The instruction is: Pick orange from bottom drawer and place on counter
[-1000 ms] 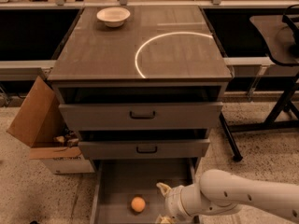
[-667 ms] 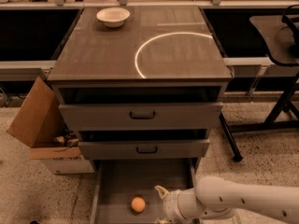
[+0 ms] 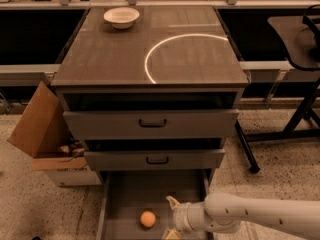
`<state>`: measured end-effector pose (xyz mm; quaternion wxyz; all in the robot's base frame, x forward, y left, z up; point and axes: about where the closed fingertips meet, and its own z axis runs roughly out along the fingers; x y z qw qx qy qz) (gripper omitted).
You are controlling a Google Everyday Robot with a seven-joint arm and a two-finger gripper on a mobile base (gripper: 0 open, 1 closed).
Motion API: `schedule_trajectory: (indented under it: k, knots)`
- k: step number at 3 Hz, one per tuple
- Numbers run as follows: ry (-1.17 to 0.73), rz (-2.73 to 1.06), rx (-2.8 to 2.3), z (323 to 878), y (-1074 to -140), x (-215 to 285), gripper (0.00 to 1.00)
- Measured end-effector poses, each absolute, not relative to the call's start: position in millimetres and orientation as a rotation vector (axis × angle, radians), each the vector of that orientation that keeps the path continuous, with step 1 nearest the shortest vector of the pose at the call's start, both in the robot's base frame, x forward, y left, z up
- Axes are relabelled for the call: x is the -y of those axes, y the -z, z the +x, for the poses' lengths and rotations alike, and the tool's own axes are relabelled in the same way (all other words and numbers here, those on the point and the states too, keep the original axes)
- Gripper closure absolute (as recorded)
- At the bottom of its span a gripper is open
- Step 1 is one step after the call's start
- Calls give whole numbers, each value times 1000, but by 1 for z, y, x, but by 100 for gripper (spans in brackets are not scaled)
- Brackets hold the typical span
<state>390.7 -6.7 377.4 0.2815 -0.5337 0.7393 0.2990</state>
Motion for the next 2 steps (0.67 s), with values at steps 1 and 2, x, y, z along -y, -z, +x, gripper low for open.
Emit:
schedule_trajectory:
  k: [1, 2]
  knots:
    - [-856, -1376, -1951, 415, -342, 3, 0]
    - [-949, -1289, -1929, 445, -308, -6, 0]
